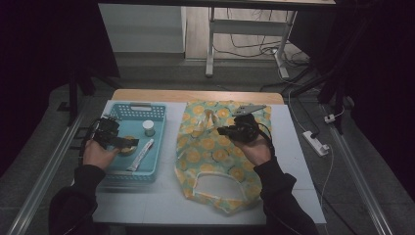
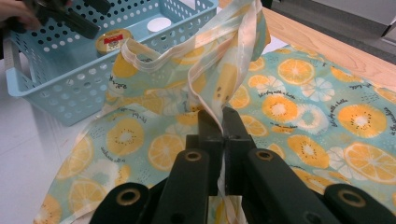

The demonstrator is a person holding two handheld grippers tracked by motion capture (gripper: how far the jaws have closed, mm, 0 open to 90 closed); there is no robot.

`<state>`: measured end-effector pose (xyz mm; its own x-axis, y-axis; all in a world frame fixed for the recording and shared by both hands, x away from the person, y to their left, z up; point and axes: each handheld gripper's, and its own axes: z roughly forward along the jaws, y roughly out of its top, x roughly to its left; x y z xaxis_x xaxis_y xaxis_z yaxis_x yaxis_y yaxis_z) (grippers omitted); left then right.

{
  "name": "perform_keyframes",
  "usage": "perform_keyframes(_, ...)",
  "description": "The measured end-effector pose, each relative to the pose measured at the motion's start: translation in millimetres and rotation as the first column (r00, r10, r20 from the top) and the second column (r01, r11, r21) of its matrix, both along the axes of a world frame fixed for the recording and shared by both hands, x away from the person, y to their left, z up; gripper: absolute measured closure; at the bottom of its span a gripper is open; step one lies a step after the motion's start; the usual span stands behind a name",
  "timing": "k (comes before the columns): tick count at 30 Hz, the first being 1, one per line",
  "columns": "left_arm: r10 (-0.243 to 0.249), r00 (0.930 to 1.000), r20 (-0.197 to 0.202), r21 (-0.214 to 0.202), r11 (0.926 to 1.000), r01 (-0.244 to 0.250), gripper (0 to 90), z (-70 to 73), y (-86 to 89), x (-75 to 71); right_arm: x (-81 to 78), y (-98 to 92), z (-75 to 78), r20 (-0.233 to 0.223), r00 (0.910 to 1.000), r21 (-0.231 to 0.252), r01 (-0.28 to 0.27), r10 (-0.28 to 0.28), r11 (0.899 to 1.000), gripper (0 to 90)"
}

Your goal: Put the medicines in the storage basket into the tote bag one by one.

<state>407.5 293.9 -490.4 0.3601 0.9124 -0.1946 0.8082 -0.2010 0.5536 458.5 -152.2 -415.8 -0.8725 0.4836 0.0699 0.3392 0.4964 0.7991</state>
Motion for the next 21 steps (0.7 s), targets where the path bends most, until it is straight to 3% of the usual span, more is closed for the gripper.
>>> perform_keyframes(4,-0.010,0.9995,-0.030,0.044,0.9989,0.011,0.0,-7.8,-3.5,7.2,-0.3,0.3,0.2,0.003,1.0000,-0.001,-0.002,0.002,1.000,89.8)
perform_keyframes(7,-0.016,0.9991,-0.040,0.042,0.9990,0.018,0.0,-10.7,-5.3,11.4,-0.4,0.2,0.5,0.004,1.0000,-0.001,-0.002,0.002,1.000,89.8)
perform_keyframes(12,-0.024,0.9956,-0.090,0.082,0.9961,0.032,0.0,-18.3,-10.3,19.2,-0.4,-0.5,0.6,0.002,1.0000,-0.001,0.000,0.000,1.000,89.8)
perform_keyframes(14,-0.016,0.9944,-0.104,0.109,0.9937,0.027,0.0,-19.6,-11.9,21.0,-0.3,-0.4,0.6,0.003,1.0000,-0.002,0.000,0.000,1.000,89.8)
perform_keyframes(16,-0.008,0.9921,-0.126,0.096,0.9952,0.020,0.0,-20.6,-11.4,22.6,-0.4,-0.4,0.6,0.004,1.0000,-0.002,-0.001,0.001,1.000,89.8)
perform_keyframes(21,0.015,0.9888,-0.149,0.148,0.9889,0.007,0.2,-23.6,-14.7,24.1,-0.4,-0.3,0.1,0.003,1.0000,-0.005,-0.002,0.002,1.000,89.8)
